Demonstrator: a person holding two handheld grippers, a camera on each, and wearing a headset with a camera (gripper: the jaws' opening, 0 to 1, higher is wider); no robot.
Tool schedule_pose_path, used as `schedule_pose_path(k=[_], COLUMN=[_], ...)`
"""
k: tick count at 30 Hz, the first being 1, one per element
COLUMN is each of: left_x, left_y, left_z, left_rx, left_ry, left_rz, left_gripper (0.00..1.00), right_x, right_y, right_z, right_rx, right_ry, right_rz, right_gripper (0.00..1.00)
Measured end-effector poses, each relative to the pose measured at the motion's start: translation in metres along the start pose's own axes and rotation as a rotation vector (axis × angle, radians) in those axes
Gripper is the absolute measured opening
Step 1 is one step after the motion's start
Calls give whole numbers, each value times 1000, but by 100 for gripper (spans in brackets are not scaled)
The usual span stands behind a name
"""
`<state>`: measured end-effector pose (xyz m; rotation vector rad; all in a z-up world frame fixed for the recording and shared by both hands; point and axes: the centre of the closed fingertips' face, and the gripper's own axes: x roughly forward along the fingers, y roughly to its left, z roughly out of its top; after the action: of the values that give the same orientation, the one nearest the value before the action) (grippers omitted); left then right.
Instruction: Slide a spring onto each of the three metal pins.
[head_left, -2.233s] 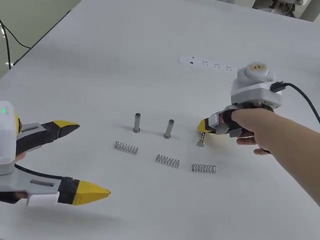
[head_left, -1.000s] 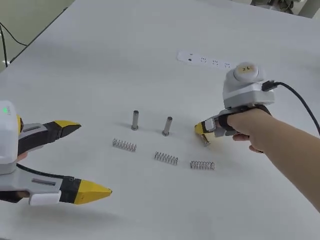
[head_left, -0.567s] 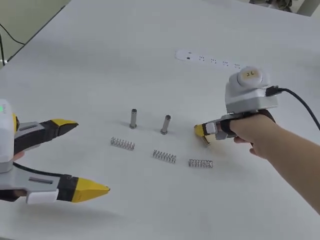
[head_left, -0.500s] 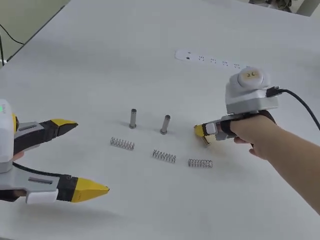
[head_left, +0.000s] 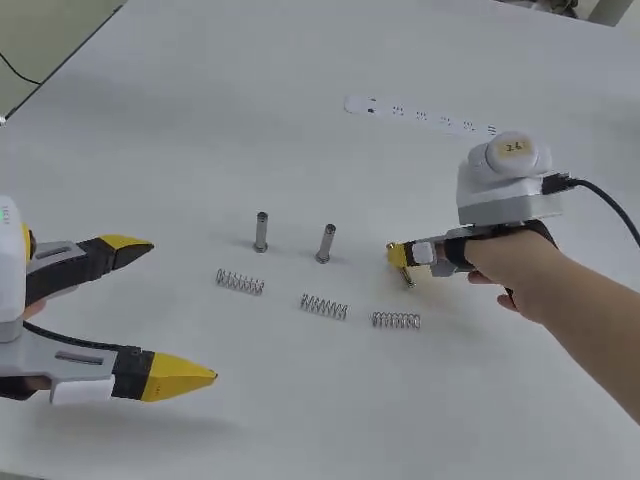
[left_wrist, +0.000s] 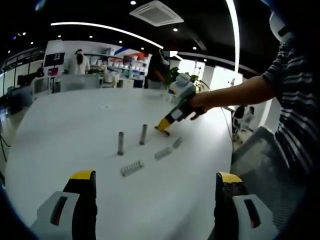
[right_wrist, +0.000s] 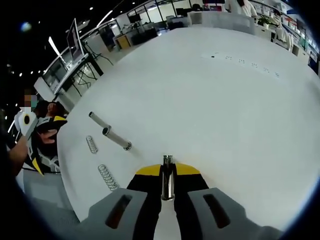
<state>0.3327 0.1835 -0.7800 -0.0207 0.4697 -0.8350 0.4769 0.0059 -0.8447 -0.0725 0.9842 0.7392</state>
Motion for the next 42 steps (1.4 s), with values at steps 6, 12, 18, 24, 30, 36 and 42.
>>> schedule_pose_path(k=[6,12,18,24,30,36,42], left_x=[1,0,0,-1,-1,0,1], left_y=[-1,-1,1,2,2,2,0], left_z=[1,3,4,5,6,8,7], left_rx=[-1,1,1,3,4,7,10], left_ry=[-4,-8,-10,-8,-11,-14,-10], left_rz=[-3,-3,-1,-1,-3,-4,-8], left_gripper=[96,97,97,96,96,96,96], right_x=[-4,-7,-10,-11,-13,-19,-21], right_y=[1,0,-2,-2,-1,-3,-4], right_z=[3,7,9,10,13,14,13], right_rx=[-21,-23,-30,-32,-44,-46,-43], right_ry=[-27,-59,-81,-96,-111,-126,-137], right_rz=[-3,-4,-10,-11,-8,-11,-13], right_gripper=[5,5,5,5,5,5,5])
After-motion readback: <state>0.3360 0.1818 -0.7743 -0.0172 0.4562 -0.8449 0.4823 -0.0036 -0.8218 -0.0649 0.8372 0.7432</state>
